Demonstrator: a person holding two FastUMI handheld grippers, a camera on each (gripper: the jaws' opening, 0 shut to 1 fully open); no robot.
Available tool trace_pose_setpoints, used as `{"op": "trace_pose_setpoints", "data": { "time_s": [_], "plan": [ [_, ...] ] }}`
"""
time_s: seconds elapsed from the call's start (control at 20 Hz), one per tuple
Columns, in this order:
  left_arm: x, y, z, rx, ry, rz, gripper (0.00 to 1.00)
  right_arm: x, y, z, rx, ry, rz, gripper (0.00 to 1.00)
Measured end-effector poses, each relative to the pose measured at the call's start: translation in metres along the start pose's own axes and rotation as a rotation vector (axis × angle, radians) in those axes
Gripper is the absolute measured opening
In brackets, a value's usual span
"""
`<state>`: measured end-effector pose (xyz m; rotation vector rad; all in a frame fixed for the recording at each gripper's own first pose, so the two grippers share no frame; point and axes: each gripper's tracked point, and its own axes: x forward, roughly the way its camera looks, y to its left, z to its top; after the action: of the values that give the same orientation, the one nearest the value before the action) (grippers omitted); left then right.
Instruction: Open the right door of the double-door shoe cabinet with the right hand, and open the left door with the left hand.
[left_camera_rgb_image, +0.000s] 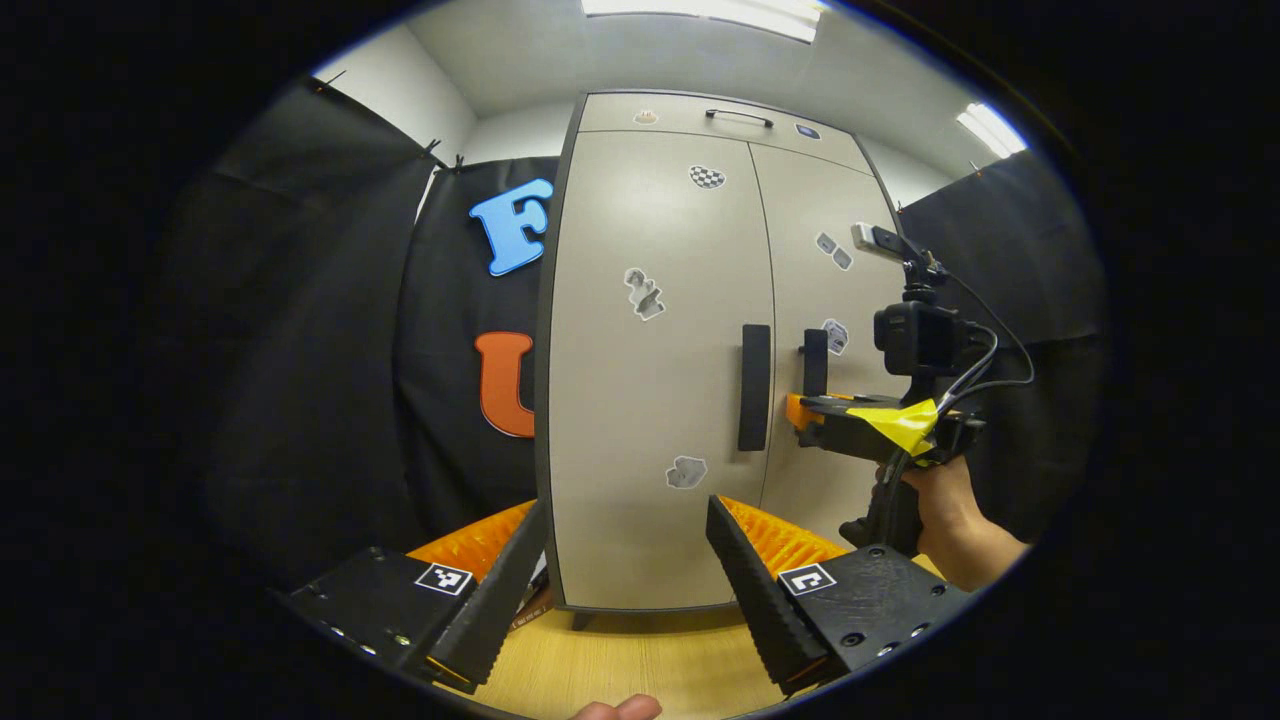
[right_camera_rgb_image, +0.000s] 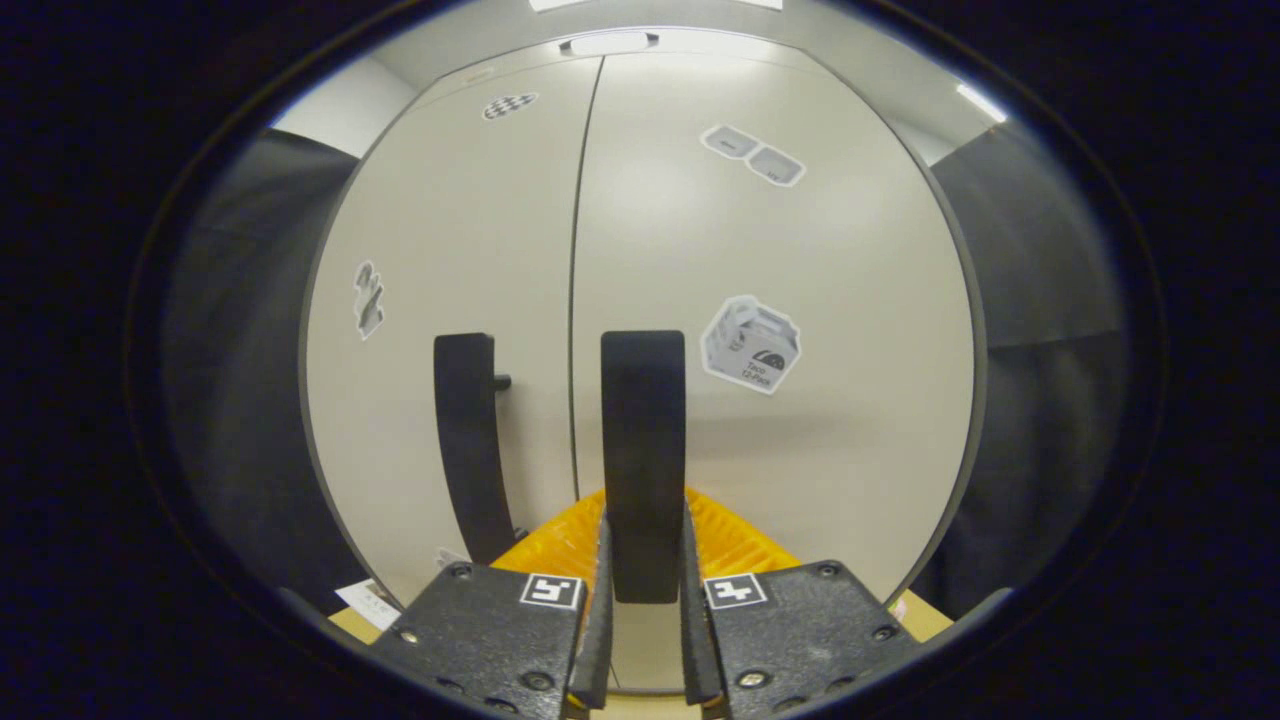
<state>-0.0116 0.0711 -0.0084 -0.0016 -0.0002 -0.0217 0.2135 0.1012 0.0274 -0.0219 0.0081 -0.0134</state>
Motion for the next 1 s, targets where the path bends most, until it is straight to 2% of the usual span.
{"op": "trace_pose_setpoints", "data": {
  "time_s": [0.05, 0.1, 0.2, 0.55, 0.8, 1.0],
  "plan": [
    [0.001, 0.000, 0.000, -0.004, 0.000, -0.003, 0.95, 0.001, 0.001, 0.000, 0.025, -0.009, 0.005, 0.28],
    [0.003, -0.001, -0.001, -0.007, 0.001, -0.008, 0.95, 0.001, 0.001, 0.001, 0.040, -0.020, 0.012, 0.15],
    [0.002, -0.002, -0.001, -0.007, -0.001, -0.013, 0.95, 0.001, 0.000, 0.001, 0.028, -0.029, 0.006, 0.09],
    [0.000, 0.001, -0.003, -0.017, 0.003, -0.001, 0.95, -0.012, 0.002, 0.001, 0.026, -0.019, 0.053, 0.09],
    [-0.006, -0.015, -0.001, -0.017, 0.000, -0.016, 0.95, -0.048, -0.003, 0.002, 0.043, -0.010, 0.129, 0.08],
    [-0.009, -0.032, -0.001, -0.010, 0.004, -0.033, 0.95, -0.073, -0.013, 0.000, 0.023, -0.008, 0.149, 0.08]
  ]
}}
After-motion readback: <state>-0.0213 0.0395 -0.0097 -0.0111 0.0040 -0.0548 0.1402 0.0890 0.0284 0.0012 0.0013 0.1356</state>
